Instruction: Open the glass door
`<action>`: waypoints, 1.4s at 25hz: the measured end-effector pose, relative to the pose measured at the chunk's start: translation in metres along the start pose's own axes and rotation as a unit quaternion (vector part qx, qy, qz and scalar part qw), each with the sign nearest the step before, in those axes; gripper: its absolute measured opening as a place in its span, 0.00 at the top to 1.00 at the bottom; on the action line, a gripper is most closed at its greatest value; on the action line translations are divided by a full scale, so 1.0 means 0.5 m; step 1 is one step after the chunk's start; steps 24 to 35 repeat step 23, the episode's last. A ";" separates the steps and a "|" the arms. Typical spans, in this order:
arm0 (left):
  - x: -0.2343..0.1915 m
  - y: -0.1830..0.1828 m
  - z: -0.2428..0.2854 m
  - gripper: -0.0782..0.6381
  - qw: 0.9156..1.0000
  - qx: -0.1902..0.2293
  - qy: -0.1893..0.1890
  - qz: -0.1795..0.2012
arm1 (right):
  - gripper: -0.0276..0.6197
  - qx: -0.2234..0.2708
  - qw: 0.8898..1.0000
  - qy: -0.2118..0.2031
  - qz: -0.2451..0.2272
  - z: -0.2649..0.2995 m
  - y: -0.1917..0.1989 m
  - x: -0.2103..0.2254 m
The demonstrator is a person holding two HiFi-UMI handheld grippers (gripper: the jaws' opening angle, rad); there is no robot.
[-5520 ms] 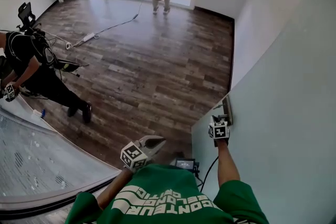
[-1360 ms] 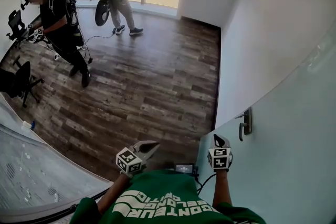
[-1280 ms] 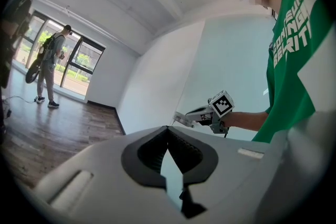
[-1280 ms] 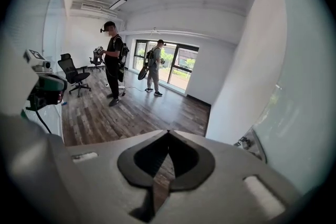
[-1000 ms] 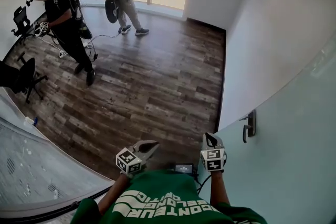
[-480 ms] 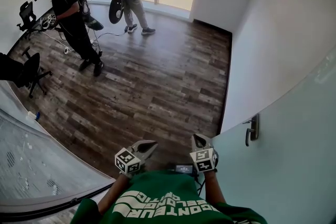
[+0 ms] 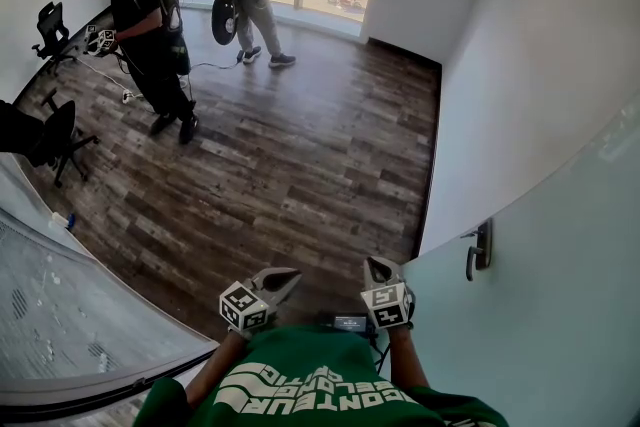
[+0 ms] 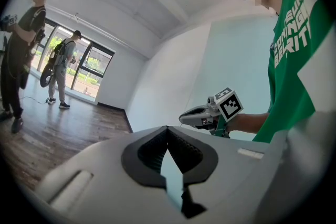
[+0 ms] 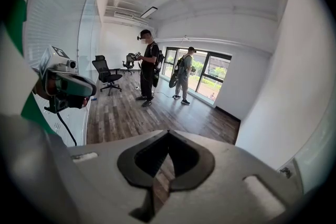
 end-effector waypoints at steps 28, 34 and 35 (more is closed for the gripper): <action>0.009 0.007 0.024 0.88 1.000 -0.012 0.008 -0.003 | 0.97 -0.022 1.000 0.009 0.006 -0.011 0.033 0.023; 0.009 0.007 0.024 0.88 1.000 -0.012 0.008 -0.003 | 0.97 -0.022 1.000 0.009 0.006 -0.011 0.033 0.023; 0.009 0.007 0.024 0.88 1.000 -0.012 0.008 -0.003 | 0.97 -0.022 1.000 0.009 0.006 -0.011 0.033 0.023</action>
Point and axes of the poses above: the fingertips, and each gripper's own axes: z forward along the fingers, x to its right, y out of its underside, the point moved 1 cm from there along -z, backward along the fingers, and after that the axes turned 13 degrees about -z, right-handed, at the moved point
